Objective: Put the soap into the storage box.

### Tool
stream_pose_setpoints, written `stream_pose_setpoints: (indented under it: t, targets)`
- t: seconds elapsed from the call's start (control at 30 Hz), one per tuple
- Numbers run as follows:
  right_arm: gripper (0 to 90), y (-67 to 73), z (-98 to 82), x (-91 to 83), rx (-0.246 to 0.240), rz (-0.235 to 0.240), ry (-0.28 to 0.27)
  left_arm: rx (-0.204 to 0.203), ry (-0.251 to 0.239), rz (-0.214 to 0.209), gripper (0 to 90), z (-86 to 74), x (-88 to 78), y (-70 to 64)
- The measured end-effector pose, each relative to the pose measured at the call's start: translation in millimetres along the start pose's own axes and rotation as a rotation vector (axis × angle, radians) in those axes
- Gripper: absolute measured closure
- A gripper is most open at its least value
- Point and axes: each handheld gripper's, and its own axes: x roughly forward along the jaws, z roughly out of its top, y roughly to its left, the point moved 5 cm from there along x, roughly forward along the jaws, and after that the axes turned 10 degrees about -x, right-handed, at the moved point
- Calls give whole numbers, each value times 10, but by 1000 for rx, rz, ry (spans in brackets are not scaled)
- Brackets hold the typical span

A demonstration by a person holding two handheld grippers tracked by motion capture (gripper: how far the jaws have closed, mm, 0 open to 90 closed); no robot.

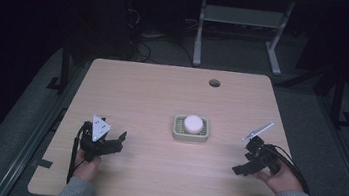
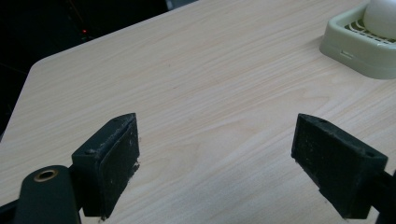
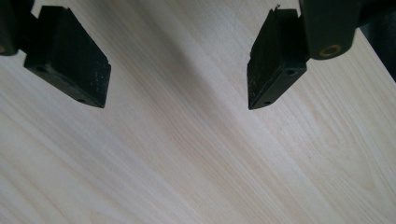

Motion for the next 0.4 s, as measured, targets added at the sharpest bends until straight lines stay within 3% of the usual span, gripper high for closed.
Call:
stream_pose_setpoints:
  t: [0.4]
  targets:
    - [210,101,-166,16,12,0,-18,2,0,-1,148,2,3,-7]
